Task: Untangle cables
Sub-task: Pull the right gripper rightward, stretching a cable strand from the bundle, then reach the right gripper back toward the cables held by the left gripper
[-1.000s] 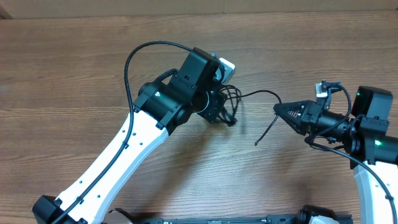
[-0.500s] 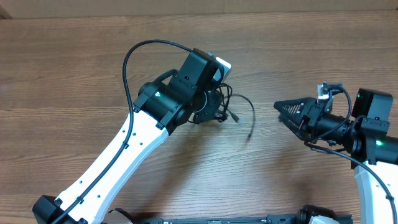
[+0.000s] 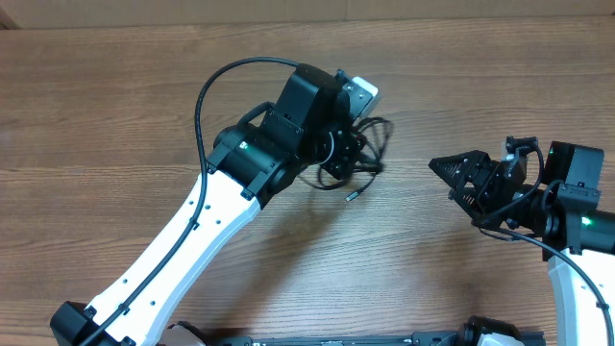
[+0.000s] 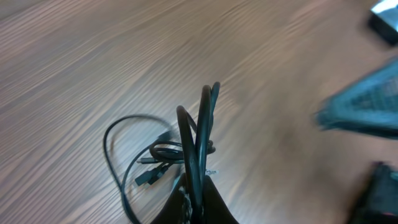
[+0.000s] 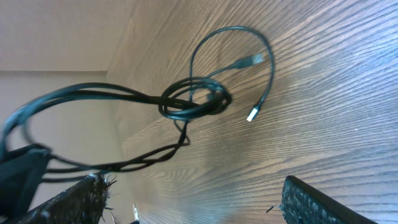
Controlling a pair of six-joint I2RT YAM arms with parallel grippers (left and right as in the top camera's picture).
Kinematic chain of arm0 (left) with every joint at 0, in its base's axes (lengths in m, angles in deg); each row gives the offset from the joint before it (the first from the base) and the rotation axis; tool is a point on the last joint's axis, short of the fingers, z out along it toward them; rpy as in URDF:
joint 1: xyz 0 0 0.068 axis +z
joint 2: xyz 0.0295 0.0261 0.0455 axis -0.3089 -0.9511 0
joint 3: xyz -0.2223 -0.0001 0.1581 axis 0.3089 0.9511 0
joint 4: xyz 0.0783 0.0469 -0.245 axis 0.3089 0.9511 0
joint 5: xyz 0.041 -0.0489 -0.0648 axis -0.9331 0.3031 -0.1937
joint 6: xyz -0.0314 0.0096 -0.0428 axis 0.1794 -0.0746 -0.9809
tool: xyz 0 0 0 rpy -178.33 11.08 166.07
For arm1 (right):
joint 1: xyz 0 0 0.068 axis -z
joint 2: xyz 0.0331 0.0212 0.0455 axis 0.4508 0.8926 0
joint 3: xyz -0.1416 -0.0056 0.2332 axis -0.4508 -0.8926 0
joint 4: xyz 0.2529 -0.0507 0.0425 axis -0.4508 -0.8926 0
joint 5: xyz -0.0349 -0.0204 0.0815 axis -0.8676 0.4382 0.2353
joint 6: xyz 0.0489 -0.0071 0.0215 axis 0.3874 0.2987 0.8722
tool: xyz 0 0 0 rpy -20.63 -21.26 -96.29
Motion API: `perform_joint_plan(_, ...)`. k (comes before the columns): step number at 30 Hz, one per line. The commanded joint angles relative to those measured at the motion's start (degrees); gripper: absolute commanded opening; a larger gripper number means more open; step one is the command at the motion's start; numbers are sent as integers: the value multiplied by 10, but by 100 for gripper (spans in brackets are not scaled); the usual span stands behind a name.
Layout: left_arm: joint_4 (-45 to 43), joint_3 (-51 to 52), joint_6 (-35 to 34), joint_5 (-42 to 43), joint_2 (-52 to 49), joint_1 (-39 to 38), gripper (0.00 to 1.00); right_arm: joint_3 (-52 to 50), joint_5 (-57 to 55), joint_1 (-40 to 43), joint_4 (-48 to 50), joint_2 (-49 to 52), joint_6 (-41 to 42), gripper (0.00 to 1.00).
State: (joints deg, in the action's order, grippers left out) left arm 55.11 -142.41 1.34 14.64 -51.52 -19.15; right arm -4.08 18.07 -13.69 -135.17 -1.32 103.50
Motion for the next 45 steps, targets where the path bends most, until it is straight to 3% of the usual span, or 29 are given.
perform_joint_plan(1, -26, -9, 7, 107, 6, -4, 4, 9, -10, 2, 2, -5, -26, 88)
perform_joint_plan(17, -80, -9, -27, 220, 6, -4, 4, 8, -4, 1, -54, -5, -376, 93)
perform_joint_plan(32, -78, -9, -27, 324, 7, -7, 4, 8, 50, 1, -12, -5, -407, 93)
perform_joint_plan(33, -78, -9, -26, 333, 7, -8, 4, 8, 55, 1, -6, -5, -407, 87)
perform_joint_plan(39, -78, -9, -25, 357, 7, -7, 4, 8, 60, 1, 4, -5, -403, 26)
perform_joint_plan(43, -79, -9, -25, 349, 7, -7, 4, 8, 60, 1, 0, -5, -402, 4)
perform_joint_plan(45, -79, -9, -25, 349, 7, -7, 4, 8, 60, 1, -2, -5, -402, 4)
